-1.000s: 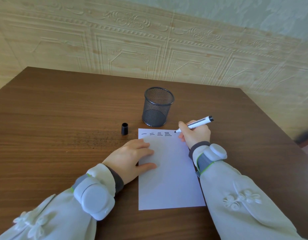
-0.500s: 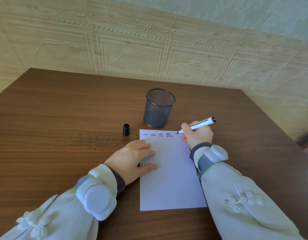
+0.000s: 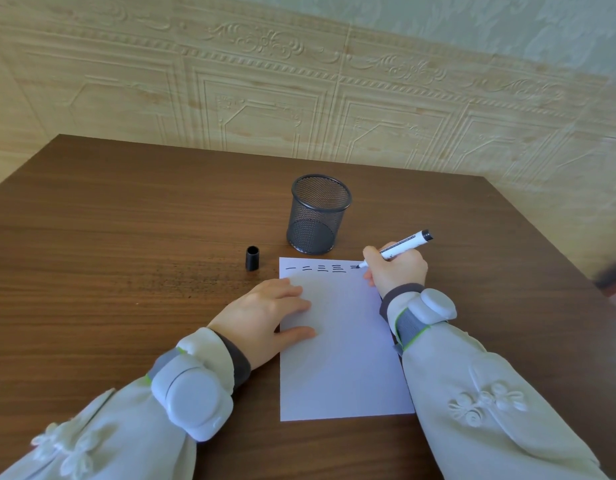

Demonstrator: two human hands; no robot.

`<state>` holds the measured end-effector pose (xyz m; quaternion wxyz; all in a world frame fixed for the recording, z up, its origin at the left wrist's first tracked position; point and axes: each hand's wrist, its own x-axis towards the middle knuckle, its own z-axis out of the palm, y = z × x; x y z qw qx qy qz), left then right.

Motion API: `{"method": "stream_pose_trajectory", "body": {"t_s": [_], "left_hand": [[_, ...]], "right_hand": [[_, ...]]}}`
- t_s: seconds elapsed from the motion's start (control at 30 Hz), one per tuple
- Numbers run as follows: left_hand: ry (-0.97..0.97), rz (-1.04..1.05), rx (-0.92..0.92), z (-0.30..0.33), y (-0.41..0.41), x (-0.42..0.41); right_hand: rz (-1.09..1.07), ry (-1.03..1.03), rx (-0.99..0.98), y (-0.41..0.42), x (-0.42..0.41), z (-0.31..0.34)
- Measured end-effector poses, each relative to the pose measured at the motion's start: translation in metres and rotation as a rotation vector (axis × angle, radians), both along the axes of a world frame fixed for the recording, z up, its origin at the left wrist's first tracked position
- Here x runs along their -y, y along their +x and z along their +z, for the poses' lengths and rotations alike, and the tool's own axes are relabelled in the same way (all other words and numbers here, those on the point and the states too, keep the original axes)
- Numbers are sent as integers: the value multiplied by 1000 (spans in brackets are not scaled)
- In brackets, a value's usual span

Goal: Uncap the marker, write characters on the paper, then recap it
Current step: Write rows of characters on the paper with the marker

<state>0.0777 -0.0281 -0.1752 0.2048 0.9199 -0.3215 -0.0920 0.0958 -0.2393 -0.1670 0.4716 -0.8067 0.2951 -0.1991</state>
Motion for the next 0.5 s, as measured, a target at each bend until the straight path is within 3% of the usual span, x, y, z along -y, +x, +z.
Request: {"method": "stream_pose_trajectory", "body": {"t_s": [0.37, 0.5], "left_hand": [[-31, 0, 8, -1, 0, -1], [-30, -1, 13, -1, 0, 0]], "right_hand": [[95, -12, -16, -1, -2, 0], [23, -23, -10, 0, -1, -1]]}}
